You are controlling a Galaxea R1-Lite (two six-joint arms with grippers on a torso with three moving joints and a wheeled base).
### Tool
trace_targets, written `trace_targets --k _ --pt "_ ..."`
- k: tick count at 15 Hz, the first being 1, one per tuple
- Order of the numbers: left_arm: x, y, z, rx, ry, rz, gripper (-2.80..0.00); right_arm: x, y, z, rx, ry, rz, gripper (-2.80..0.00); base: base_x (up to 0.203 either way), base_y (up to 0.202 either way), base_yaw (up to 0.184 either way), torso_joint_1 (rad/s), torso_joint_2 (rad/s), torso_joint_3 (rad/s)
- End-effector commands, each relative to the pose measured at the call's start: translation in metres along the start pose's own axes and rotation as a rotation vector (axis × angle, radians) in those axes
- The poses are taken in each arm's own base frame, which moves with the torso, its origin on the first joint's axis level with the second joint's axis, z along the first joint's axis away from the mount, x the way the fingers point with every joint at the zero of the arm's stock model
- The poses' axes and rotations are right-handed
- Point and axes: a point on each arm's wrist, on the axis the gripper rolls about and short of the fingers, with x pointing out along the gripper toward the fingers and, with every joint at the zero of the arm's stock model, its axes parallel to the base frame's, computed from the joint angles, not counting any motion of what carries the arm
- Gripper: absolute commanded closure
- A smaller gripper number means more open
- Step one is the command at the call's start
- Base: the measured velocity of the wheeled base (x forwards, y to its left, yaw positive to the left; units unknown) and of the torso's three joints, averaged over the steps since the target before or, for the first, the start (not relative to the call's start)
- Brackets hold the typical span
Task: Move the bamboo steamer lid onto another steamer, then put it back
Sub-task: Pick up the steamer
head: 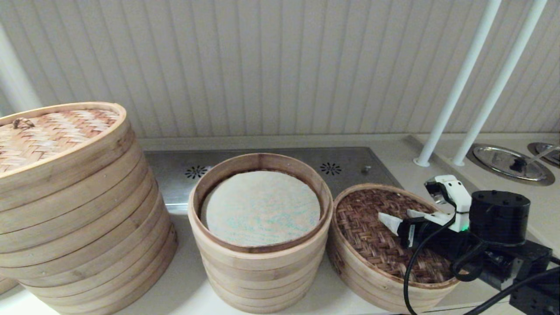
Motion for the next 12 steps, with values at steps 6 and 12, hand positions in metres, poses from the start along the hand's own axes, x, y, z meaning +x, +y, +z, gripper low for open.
trace_targets --k 6,12 --pt "0.0000 0.0000 0.0000 0.000 0.000 0.001 0.00 -0.0008 0.0016 -0.0031 -0.003 0.006 0.007 0.00 0.000 0.000 0.000 0.000 0.00 0.000" --pt "0.0000 0.0000 0.0000 0.000 0.000 0.001 0.00 -0.0021 0.0009 0.0016 -0.002 -0.025 0.003 0.00 0.000 0.000 0.000 0.000 0.00 0.000"
